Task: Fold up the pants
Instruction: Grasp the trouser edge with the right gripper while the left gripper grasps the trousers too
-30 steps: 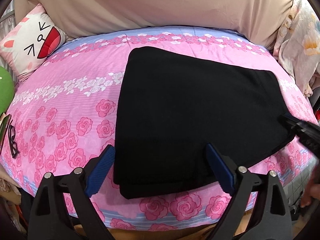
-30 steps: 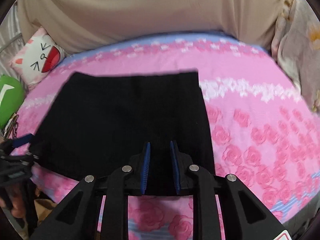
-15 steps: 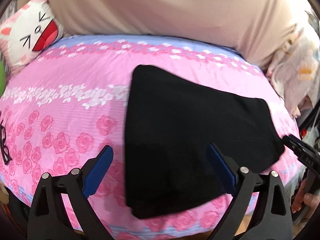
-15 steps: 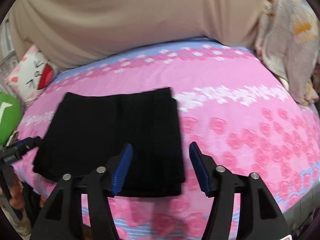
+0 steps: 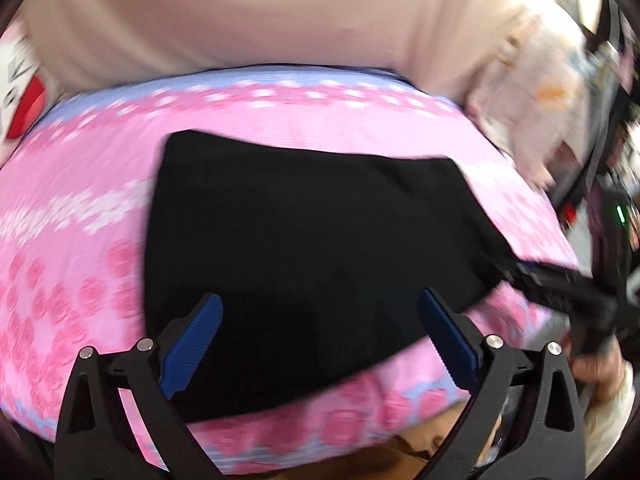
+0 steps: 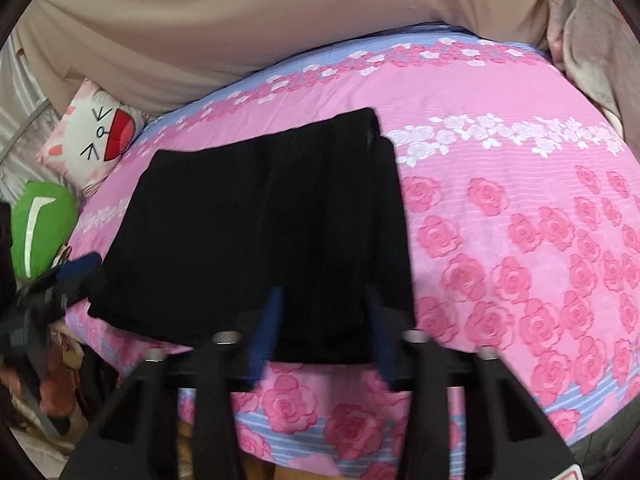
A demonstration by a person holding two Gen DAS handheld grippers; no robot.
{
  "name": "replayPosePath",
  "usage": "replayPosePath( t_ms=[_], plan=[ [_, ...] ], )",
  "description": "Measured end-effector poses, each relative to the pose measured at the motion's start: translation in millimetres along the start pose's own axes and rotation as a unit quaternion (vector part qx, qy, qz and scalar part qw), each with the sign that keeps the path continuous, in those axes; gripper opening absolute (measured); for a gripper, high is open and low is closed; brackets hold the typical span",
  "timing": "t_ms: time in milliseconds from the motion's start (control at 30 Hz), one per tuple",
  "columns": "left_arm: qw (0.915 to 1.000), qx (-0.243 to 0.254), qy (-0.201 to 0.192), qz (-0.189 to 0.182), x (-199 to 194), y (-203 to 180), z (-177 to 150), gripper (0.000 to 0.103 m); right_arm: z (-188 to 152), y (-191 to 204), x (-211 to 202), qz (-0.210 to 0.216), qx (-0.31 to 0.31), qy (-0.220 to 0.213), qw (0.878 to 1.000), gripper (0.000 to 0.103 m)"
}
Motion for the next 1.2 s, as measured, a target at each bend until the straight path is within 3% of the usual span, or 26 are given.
replayPosePath(
  t_ms=[267,433,467,500,533,567,600,667,733,800,833,900,967,1067,1133,1200],
  plan=[
    [0.9937,0.11,0.012,-0.016,33.6,-79.6,0.2,0.096,21.4,4.9,-35.5,0.108,-0.001,-0.024,0.994,0.015],
    [0.9914,0.128,-0.001,-0.026,46.4,-106.2,15.0,0.095,39.8,23.2,-49.4,0.146,-0.023,-0.031,0.989,0.011],
    [0.9913,0.128,0.002,-0.032,50.5,-108.2,18.1,0.082,42.5,27.0,-51.0,0.154,-0.029,-0.031,0.987,0.011],
    [0.9915,0.126,0.004,-0.031,54.9,-108.8,21.2,0.061,44.3,28.3,-51.5,0.154,-0.033,-0.03,0.987,0.012],
    [0.993,0.118,-0.001,-0.011,59.2,-105.0,25.2,0.051,45.0,30.3,-50.3,0.148,-0.041,-0.026,0.988,0.012],
    [0.9938,0.111,-0.004,-0.001,61.0,-101.8,28.4,0.03,45.3,29.7,-49.2,0.136,-0.041,-0.027,0.989,0.015],
    [0.9954,0.095,-0.001,-0.002,64.8,-93.7,33.7,0.015,45.2,26.9,-49.2,0.134,-0.035,-0.03,0.99,0.016],
    [0.9966,0.078,0.017,-0.022,70.0,-84.1,40.0,0.01,42.0,12.2,-53.8,0.142,-0.009,-0.046,0.989,0.016],
    [0.9959,0.075,0.023,-0.044,64.5,-78.2,42.6,0.011,36.4,-2.6,-61.7,0.132,0.014,-0.064,0.989,0.022],
    [0.9945,0.092,0.017,-0.048,56.4,-80.6,38.3,0.023,26.5,-13.2,-68.1,0.102,0.02,-0.071,0.992,0.049],
    [0.9937,0.1,0.017,-0.047,54.5,-82.6,35.1,0.031,21.1,-16.6,-66.9,0.096,0.021,-0.062,0.993,0.053],
    [0.9924,0.117,0.012,-0.037,49.8,-88.7,25.2,0.082,6.9,-21.6,-56.7,0.089,0.024,-0.034,0.995,0.054],
    [0.9907,0.135,-0.01,-0.015,45.9,-100.5,12.5,0.085,-4.6,-21.8,-38.8,0.085,0.025,0.0,0.996,0.054],
    [0.9851,0.172,-0.012,0.0,49.6,-117.6,2.9,0.085,-10.6,-19.9,-16.4,0.086,0.029,0.027,0.995,0.053],
    [0.9828,0.184,-0.008,0.018,57.3,-123.3,-0.3,0.086,-9.4,-17.4,-5.5,0.084,0.025,0.034,0.996,0.046],
    [0.9798,0.196,-0.015,0.033,60.8,-127.6,-2.5,0.086,-6.4,-18.6,-0.5,0.09,0.025,0.038,0.995,0.028]
  ],
)
Point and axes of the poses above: each gripper's, at about its wrist camera, not at the fingertips, and x roughly the way its jaws point, y to its left, z to its top, the point moved 2 cm from there along x, roughly the way its jaws point, and after that the axes turned 12 degrees about y, right-handed, at the moved point
